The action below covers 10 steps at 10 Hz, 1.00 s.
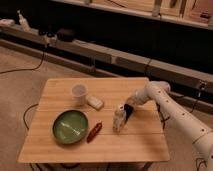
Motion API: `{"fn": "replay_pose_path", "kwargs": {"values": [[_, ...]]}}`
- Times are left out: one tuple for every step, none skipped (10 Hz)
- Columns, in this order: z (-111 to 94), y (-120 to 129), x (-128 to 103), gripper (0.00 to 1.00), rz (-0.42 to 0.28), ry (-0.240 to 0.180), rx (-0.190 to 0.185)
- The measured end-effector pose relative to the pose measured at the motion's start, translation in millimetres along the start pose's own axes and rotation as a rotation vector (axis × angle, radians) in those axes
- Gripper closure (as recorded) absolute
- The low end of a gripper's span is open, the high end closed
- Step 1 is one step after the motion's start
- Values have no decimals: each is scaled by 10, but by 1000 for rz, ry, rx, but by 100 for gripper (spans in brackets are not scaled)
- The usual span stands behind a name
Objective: Push the eraser across the table
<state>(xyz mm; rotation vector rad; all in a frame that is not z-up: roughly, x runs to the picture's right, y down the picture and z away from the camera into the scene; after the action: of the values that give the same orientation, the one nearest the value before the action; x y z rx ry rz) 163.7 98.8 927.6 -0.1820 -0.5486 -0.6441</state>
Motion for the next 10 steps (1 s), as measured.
{"fn": "replay_pose_path", "kwargs": {"values": [[37,-54,-168,100,-22,-40,-1],[69,-84,-369,100,-49,-86,-9],[80,-93,-509,100,-68,-118,-16],[93,-82,-702,100,-97,-161,-31],[105,-44,-851,100,-118,-197,-51],[108,-3,-951,100,-129,-225,-67],[104,50,-1087,100,-141,-270,-91],[99,86,-1195,100,-149,-310,-107],[80,100,-1291,100,-153,-355,-120],[61,81,-1344,100,-155,-387,-122]]}}
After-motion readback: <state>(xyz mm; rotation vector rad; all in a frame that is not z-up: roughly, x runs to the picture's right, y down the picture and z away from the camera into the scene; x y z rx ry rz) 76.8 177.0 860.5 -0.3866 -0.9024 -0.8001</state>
